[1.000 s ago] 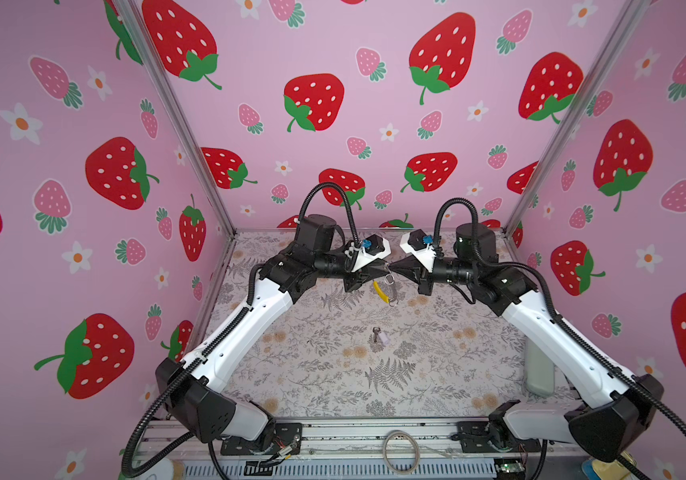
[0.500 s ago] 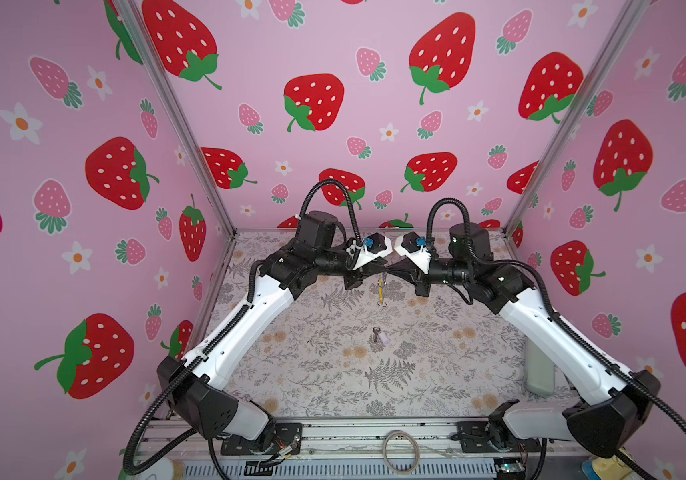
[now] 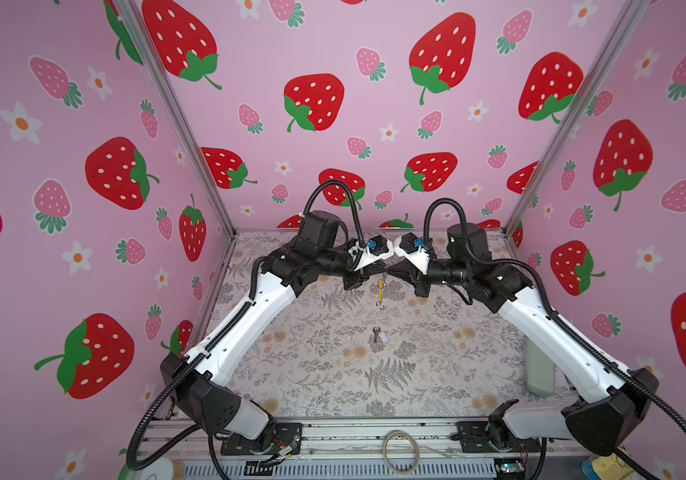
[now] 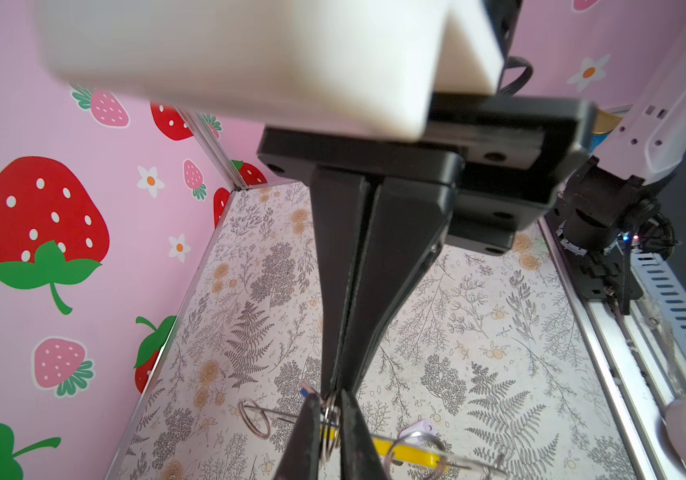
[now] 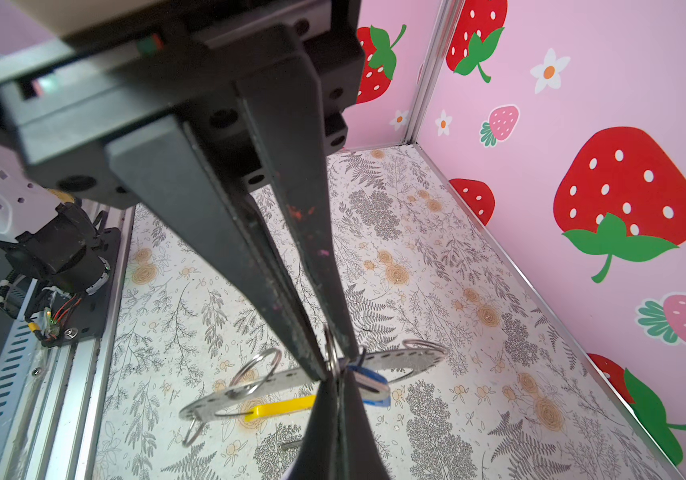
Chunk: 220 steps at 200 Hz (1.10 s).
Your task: Put the keys on the keyring
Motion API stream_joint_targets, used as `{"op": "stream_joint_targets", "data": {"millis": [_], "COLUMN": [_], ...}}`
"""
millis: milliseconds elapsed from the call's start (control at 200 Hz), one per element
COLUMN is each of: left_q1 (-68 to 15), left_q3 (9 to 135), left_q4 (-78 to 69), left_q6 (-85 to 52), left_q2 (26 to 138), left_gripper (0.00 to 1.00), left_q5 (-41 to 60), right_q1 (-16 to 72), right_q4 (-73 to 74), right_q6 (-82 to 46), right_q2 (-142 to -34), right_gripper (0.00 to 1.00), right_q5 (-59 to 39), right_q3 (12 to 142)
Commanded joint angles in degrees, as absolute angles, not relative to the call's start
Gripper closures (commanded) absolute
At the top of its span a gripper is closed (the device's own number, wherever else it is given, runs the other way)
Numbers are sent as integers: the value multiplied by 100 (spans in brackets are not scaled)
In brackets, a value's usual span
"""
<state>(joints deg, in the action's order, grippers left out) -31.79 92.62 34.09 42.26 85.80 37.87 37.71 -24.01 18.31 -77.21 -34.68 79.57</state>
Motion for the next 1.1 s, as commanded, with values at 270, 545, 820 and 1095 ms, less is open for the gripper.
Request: {"op": "stream_joint_targets", "data": {"millis": [270, 545, 820, 1095], "left_q1": [-3193, -2973, -2967, -2990], "left_q3": [9516, 8917, 8781, 8685], "left_q4": [3571, 2123, 1708, 1507], "left_q6": [4375, 3391, 3056, 2904], "left_q2": [8631, 8280, 8201, 8191], "left_gripper": [100, 100, 100, 100], "left_q5": [4012, 4627, 4825, 4904], "right_q1": [3798, 3766, 3753, 3753], "right_q4": [-2190, -1654, -1344, -1176], "right_q6": [1951, 2083, 2037, 1885], "right_q2": [-7656, -7152, -7045, -7058], "right_gripper": [88, 68, 70, 68], "right_q5": [-3449, -3081, -2944, -3165], "right_q3": [8127, 7299, 7194, 7296]}}
